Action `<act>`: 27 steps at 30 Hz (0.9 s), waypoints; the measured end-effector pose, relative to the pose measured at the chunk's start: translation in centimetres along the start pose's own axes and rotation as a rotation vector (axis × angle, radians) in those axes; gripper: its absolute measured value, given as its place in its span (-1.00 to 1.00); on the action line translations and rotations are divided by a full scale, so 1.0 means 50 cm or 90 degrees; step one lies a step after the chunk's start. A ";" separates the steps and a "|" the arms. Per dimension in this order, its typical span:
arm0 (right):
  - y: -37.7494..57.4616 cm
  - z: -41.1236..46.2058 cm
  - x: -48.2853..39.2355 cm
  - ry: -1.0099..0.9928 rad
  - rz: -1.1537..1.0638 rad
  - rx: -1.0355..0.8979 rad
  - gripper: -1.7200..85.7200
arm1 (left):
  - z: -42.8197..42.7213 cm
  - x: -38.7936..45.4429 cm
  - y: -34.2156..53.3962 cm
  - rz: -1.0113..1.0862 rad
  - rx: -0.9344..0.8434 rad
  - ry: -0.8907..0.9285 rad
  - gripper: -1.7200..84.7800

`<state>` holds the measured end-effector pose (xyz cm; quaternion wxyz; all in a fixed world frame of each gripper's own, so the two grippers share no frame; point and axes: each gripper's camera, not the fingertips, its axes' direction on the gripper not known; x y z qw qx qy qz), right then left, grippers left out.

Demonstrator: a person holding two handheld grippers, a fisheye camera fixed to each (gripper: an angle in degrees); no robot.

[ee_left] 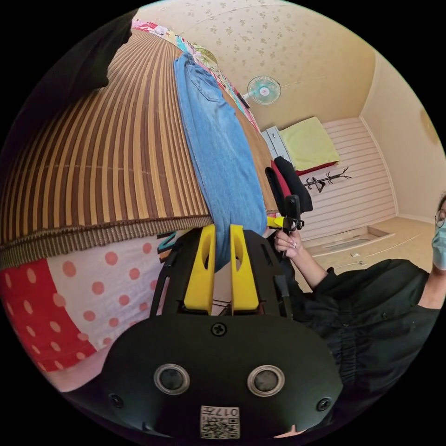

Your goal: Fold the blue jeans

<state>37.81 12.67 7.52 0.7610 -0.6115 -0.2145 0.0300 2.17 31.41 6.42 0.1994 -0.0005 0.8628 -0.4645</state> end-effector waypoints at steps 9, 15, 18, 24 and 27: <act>-0.030 -0.075 0.016 0.037 -0.012 -0.037 -0.79 | -0.002 0.012 0.017 0.029 -0.024 -0.027 -0.84; -0.063 -0.022 0.014 -0.017 -0.032 -0.013 -0.78 | 0.055 0.025 0.001 0.035 -0.027 -0.015 -0.81; -0.094 0.011 0.007 -0.032 -0.037 -0.015 -0.79 | 0.072 0.025 0.004 0.035 -0.025 -0.005 -0.81; -0.110 0.021 0.015 -0.063 -0.021 0.003 -0.87 | 0.090 0.020 0.037 0.006 -0.019 0.007 -0.88; -0.099 -0.001 0.018 -0.088 -0.020 0.036 -0.88 | 0.090 0.024 0.064 -0.008 -0.004 0.025 -0.92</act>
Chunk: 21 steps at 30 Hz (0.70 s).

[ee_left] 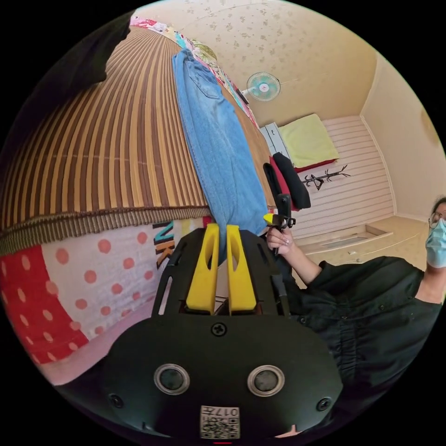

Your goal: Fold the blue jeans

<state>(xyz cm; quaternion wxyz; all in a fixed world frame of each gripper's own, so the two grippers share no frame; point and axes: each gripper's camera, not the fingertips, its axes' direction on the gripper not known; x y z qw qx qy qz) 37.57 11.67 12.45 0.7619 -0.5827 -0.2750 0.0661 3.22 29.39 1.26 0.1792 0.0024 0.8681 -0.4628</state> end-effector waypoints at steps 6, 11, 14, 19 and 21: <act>0.021 -0.026 -0.023 -0.072 -0.008 0.036 -0.89 | -0.018 0.033 0.058 0.053 0.023 0.118 -0.94; -0.008 0.001 -0.088 -0.075 -0.054 0.018 -0.88 | 0.020 0.074 0.088 0.102 -0.008 0.125 -0.82; -0.027 0.025 -0.081 -0.107 -0.039 0.023 -0.85 | 0.049 0.081 0.118 0.103 0.004 0.081 -0.91; -0.024 0.017 -0.103 -0.064 -0.036 0.079 -0.89 | 0.051 0.086 0.175 0.084 0.055 0.080 -0.96; -0.023 0.018 -0.124 -0.057 -0.046 0.079 -0.89 | 0.046 0.096 0.195 0.077 0.068 0.086 -0.97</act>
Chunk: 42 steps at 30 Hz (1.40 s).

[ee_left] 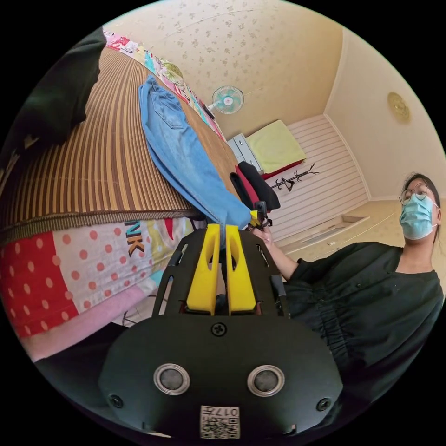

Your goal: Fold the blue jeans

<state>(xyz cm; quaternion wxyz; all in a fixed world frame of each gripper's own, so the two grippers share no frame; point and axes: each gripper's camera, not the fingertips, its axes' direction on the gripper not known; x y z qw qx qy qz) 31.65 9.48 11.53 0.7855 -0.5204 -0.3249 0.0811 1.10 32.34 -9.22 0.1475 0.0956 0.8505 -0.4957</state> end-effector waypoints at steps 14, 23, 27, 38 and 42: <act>-0.124 0.030 -0.531 0.073 -0.368 0.053 -0.91 | -0.062 0.412 -0.036 0.301 0.145 0.099 -0.97; -0.129 0.030 -0.942 0.089 -0.647 0.120 -0.92 | -0.105 0.735 -0.077 0.546 0.235 0.168 -0.97; -0.116 0.040 -1.047 0.093 -0.719 0.151 -0.92 | -0.110 0.836 -0.084 0.604 0.255 0.181 -0.97; -0.360 0.125 -0.968 0.375 -0.541 0.193 -0.93 | -0.001 0.770 -0.332 0.354 0.223 0.049 -0.98; -0.578 0.170 -0.770 0.495 -0.365 0.181 -0.93 | 0.104 0.625 -0.509 0.236 0.183 -0.062 -0.98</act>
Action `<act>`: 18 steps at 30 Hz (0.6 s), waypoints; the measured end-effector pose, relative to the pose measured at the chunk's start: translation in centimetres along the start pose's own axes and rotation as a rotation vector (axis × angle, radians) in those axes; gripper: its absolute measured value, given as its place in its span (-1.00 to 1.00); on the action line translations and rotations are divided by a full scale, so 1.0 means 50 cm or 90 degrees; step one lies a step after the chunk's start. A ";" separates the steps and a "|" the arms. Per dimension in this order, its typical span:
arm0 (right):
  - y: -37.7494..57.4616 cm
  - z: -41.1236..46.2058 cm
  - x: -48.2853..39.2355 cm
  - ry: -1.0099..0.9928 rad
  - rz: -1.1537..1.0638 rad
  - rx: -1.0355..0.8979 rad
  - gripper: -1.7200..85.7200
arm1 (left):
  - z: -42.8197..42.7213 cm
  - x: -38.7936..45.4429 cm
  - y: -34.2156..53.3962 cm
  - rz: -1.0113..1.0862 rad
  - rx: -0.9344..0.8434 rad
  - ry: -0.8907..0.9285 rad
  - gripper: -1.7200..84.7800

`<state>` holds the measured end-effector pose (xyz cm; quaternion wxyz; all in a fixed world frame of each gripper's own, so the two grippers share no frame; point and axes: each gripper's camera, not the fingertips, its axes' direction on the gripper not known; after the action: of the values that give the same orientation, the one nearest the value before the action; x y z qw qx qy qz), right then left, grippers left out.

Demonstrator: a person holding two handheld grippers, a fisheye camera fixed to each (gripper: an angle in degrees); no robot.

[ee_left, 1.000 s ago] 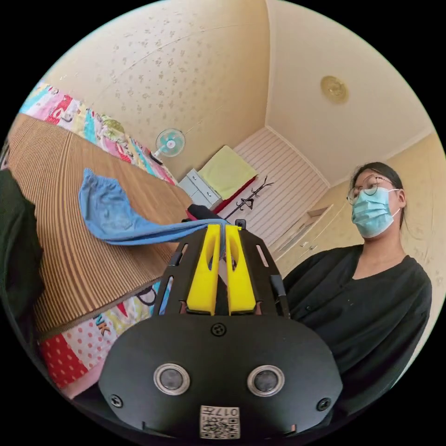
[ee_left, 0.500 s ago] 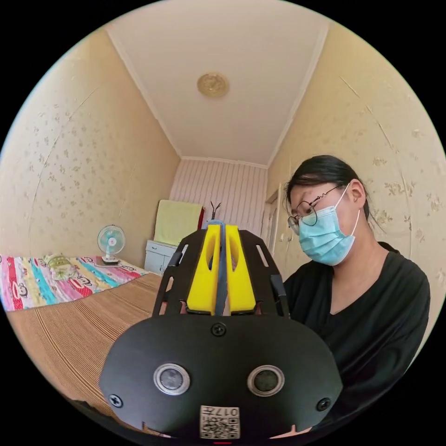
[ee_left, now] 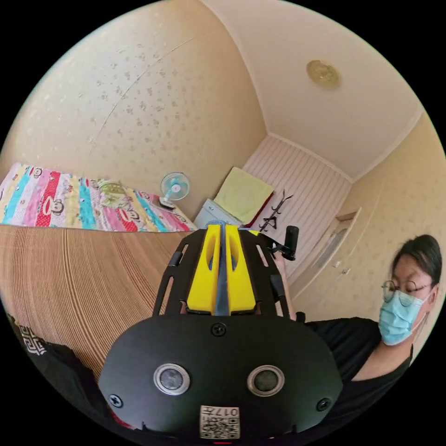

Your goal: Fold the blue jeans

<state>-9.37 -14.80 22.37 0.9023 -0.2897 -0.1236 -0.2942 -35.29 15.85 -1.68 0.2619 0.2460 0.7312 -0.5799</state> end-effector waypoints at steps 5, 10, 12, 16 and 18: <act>0.025 0.303 0.223 0.079 0.151 -0.133 -0.93 | 0.157 -0.275 0.010 -0.183 -0.091 -0.050 -0.98; 0.165 0.371 0.308 -0.013 0.213 -0.137 -0.92 | 0.186 -0.367 0.126 -0.202 -0.092 -0.032 -0.98; 0.232 0.327 0.300 -0.068 0.197 -0.103 -0.92 | 0.165 -0.366 0.180 -0.189 -0.070 0.037 -0.98; 0.416 0.224 0.224 -0.178 0.055 -0.130 -0.91 | 0.113 -0.310 0.300 -0.089 -0.154 0.016 -0.98; 0.501 0.208 0.186 -0.185 -0.004 -0.189 -0.91 | 0.112 -0.287 0.354 -0.064 -0.218 -0.015 -0.98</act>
<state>12.59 3.64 23.10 0.8216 -0.4582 -0.2090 -0.2671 -12.38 13.22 -5.88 0.2794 0.1543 0.8276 -0.4617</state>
